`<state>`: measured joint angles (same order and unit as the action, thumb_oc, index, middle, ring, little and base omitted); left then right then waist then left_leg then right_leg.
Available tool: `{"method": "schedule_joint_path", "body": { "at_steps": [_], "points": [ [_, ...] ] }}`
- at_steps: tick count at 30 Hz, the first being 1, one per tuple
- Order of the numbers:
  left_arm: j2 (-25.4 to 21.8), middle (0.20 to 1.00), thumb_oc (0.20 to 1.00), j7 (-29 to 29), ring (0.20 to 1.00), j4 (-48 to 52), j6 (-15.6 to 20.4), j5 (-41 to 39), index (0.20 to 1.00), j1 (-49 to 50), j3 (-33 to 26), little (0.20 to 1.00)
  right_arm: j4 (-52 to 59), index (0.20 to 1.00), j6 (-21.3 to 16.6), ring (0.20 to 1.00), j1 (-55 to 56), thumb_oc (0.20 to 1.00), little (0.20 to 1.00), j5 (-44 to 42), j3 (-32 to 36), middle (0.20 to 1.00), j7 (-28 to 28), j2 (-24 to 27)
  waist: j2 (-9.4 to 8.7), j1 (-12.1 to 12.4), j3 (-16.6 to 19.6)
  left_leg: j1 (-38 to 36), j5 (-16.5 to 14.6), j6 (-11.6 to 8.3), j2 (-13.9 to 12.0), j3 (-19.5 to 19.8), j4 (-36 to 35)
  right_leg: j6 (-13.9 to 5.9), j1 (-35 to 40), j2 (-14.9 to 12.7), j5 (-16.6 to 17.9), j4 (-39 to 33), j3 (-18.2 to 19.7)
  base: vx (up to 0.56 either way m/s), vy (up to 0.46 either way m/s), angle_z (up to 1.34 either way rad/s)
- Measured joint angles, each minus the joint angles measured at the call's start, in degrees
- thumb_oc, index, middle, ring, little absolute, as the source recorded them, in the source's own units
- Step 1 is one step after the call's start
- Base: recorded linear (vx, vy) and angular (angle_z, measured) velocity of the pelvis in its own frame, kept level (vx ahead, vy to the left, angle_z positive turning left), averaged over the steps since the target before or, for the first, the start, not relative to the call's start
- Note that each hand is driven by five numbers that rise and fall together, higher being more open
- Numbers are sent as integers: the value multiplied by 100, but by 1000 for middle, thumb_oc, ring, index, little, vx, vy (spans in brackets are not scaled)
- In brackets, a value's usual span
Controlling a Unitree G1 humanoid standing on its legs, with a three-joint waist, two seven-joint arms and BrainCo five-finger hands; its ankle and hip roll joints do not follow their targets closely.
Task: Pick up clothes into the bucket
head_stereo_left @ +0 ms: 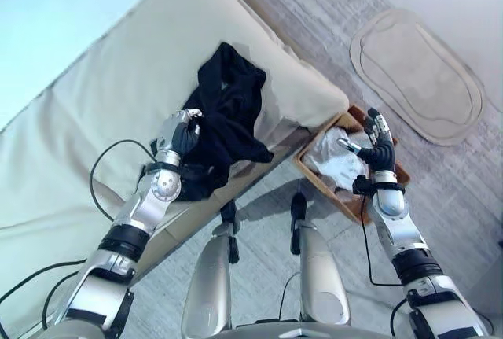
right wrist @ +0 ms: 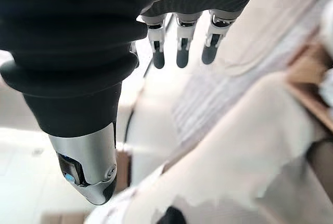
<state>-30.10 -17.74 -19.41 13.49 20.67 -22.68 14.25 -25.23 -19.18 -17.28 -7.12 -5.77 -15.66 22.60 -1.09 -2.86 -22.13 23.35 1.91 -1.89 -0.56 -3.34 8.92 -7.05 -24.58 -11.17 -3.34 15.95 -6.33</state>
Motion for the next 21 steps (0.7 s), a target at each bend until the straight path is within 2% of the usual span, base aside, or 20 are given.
{"method": "schedule_joint_path", "body": {
  "at_steps": [4,6,10,15,21],
  "points": [
    [-151,200,200,287,200,677,180,-471,200,332,-108,200,99,1000,196,1000,-169,1000,1000,989,-756,1000,174,589,29,80,179,-694,202,-51,-51,87,-519,-16,849,103,172,-638,-219,105,-73,13],
    [-198,200,200,456,200,906,240,-687,200,389,-100,200,200,1000,212,1000,-203,1000,1000,1252,-957,1000,351,706,34,92,378,-832,258,-46,-58,159,-699,-22,1052,112,237,-872,-307,82,-55,16],
    [-229,200,200,789,200,1418,385,-1316,200,413,-94,200,445,1000,211,1000,-433,1000,1000,1701,-1474,1000,766,982,43,83,529,-1189,345,-83,-68,263,-937,-34,1550,189,355,-1268,-440,70,-47,15],
    [-224,200,200,1189,200,1825,380,-1929,200,393,-70,200,459,1000,211,1000,-777,1000,1000,1891,-2175,1000,1266,875,83,89,731,-1548,357,-104,-70,348,-1060,-32,2092,233,480,-1678,-547,80,-37,9],
    [-203,200,200,1462,200,2353,419,-2047,200,365,31,200,687,1000,212,1000,-816,1000,1000,1890,-2748,1000,1772,463,166,102,1078,-1917,368,-123,-106,343,-1303,-11,2524,313,604,-2072,-586,80,-18,-2]
  ]
}}
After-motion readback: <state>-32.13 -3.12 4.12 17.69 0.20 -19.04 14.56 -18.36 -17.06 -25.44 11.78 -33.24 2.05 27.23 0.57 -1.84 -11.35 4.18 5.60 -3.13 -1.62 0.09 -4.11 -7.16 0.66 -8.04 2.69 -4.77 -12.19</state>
